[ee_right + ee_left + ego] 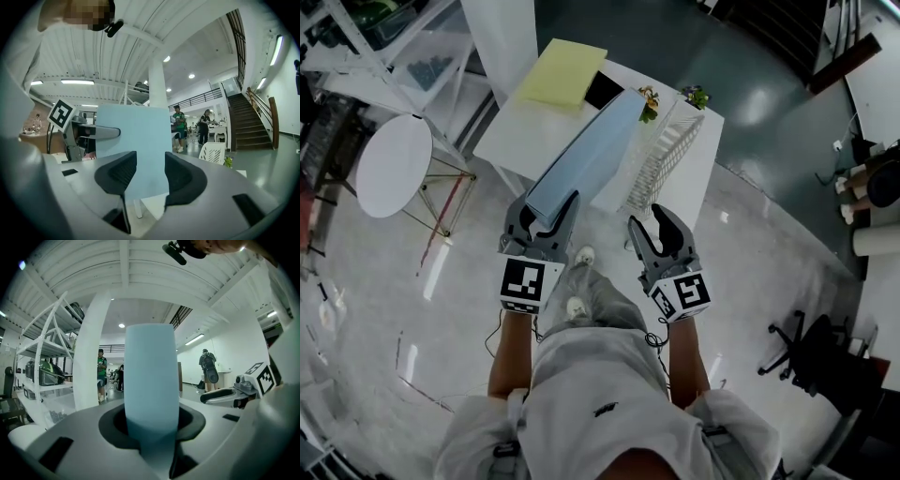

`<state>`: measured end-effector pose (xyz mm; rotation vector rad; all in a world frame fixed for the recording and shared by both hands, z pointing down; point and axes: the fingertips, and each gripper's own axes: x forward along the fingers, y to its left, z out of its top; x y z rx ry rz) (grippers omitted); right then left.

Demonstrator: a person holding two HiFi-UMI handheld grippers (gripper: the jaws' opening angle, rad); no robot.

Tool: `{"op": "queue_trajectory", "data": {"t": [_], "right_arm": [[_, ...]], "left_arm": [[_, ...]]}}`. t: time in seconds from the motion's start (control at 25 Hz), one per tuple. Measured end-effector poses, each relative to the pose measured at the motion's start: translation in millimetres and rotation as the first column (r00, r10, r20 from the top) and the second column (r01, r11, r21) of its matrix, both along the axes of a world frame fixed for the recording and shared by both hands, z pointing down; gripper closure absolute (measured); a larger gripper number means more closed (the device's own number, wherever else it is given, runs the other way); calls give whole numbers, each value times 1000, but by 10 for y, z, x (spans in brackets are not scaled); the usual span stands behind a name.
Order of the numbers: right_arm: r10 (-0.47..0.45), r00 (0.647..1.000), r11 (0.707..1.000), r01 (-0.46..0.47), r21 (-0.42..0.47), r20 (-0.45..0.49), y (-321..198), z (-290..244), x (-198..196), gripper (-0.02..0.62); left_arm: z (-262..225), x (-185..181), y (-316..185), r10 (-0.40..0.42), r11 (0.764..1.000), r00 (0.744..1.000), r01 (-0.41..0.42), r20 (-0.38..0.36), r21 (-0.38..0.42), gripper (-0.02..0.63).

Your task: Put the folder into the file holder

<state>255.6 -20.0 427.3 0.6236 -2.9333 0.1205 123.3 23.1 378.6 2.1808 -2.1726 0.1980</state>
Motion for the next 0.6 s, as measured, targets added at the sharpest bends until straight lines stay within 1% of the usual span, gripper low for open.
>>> {"op": "queue_trajectory", "data": {"t": [0.16, 0.28, 0.48, 0.6], "right_arm": [[24, 1000, 1000, -24, 16, -7, 146, -83, 268, 405], [41, 999, 999, -41, 22, -10, 133, -133, 440, 405], [53, 999, 998, -53, 24, -5, -37, -168, 686, 408], [45, 999, 999, -45, 16, -5, -218, -170, 809, 410]], "left_arm": [[-211, 159, 176, -21, 999, 1000, 21, -15, 33, 443], [-336, 304, 177, -29, 998, 999, 31, -27, 59, 445], [-387, 555, 41, -27, 998, 999, 29, -34, 54, 445], [-413, 704, -93, -36, 998, 998, 38, -45, 45, 445]]}}
